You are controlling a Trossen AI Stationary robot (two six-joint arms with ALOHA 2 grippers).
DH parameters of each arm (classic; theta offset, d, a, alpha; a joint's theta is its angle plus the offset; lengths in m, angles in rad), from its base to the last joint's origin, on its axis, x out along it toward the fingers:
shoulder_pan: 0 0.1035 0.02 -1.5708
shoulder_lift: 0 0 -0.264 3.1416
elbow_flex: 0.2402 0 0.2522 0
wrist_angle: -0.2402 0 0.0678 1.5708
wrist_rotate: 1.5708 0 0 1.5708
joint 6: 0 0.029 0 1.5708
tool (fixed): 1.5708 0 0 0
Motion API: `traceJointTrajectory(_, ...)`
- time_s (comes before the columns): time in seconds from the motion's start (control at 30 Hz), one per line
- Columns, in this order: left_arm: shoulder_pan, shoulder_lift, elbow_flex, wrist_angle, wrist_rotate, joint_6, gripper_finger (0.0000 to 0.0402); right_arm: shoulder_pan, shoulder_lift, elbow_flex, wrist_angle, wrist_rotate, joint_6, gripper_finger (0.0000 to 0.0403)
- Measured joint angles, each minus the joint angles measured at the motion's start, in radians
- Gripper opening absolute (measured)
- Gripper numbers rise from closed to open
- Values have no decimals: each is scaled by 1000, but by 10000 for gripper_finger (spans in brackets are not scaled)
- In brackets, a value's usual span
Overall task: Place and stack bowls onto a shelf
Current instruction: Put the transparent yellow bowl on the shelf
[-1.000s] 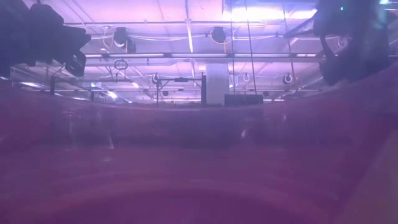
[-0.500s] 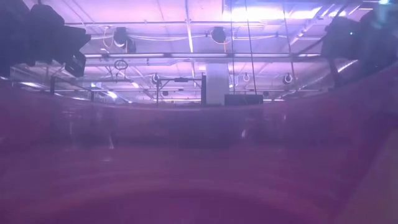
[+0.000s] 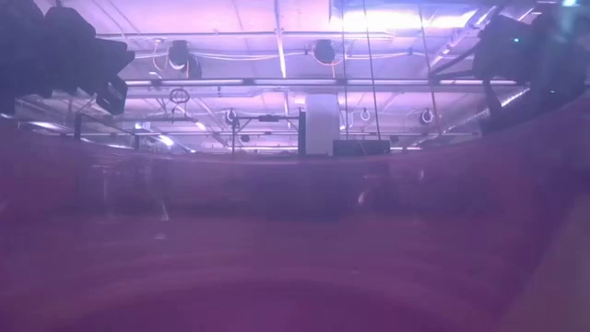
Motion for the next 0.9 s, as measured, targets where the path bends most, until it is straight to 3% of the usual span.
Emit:
traceJointTrajectory(0.23, 0, 0, 0, 13, -1, -15, 67, -25, 2, 224, -221, 141, -92, 1)
traceJointTrajectory(0.43, 0, 0, 0, 151, -17, -58, 67, -83, 8, 451, -375, 244, -173, 1)
traceJointTrajectory(0.7, 0, 0, 1, 198, -17, -98, 67, -224, 138, 747, -374, 344, -492, 1)
traceJointTrajectory(0.9, 0, 0, 47, 134, -63, -96, 67, -339, 320, 970, -301, 330, -767, 1)
